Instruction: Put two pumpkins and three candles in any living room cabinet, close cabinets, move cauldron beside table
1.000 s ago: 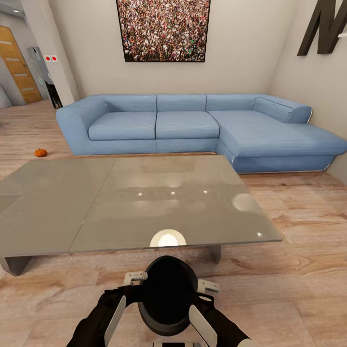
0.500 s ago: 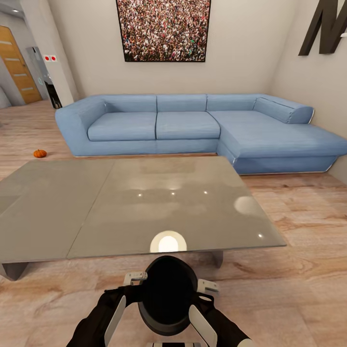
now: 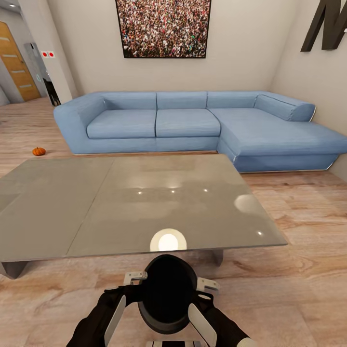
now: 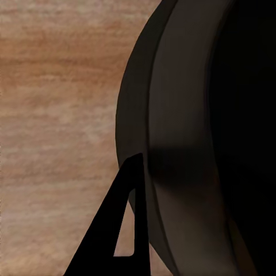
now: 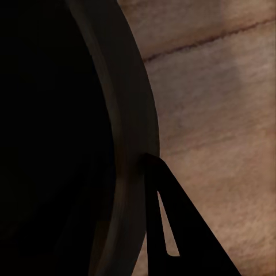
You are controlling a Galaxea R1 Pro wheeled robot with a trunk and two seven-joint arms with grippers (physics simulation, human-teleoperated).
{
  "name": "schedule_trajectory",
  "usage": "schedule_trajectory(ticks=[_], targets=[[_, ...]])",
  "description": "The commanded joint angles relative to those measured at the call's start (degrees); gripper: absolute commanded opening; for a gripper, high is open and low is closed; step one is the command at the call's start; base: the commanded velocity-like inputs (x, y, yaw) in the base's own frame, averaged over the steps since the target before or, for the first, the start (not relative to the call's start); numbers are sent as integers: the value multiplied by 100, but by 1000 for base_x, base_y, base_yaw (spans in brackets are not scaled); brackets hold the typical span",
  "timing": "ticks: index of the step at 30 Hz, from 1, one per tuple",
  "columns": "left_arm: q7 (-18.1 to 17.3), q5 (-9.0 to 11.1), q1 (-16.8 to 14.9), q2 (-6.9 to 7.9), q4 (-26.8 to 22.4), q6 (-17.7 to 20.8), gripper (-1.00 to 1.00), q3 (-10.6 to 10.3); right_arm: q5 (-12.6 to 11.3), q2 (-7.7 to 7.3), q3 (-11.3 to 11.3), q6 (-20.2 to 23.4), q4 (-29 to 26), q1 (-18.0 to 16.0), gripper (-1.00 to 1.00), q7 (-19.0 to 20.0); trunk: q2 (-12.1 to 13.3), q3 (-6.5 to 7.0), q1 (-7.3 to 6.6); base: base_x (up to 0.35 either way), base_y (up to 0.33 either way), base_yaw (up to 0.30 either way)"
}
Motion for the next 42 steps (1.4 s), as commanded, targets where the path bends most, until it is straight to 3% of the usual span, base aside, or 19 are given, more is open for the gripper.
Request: schedule_trajectory(ticks=[1, 5, 6, 7, 21, 32, 42], targets=[[21, -8, 1, 2, 14, 28, -100, -3, 84, -8, -15, -8, 36, 1, -100, 37, 0, -7, 3, 0, 0, 0], [21, -9, 1, 2, 14, 28, -100, -3, 88, -8, -15, -8, 34, 1, -100, 37, 0, -7, 3, 0, 0, 0], [21, -8, 1, 2, 14, 28, 100, -3, 85, -8, -15, -8, 34, 1, -100, 37, 0, -7, 3, 0, 0, 0], [21, -8, 1, 2, 14, 28, 100, -3, 85, -8, -15, -8, 34, 1, 100, 37, 0, -7, 3, 0, 0, 0], [21, -10, 1, 2, 6, 28, 100, 6, 83, -8, -15, -8, 34, 1, 100, 37, 0, -7, 3, 0, 0, 0], [21, -8, 1, 2, -40, 41, 100, 6, 83, -8, -15, -8, 34, 1, 100, 37, 15, 237, -26, 0, 0, 0], [21, 8, 1, 2, -126, 55, 100, 6, 81, -8, -15, -8, 35, 1, 100, 37, 15, 237, -26, 0, 0, 0]])
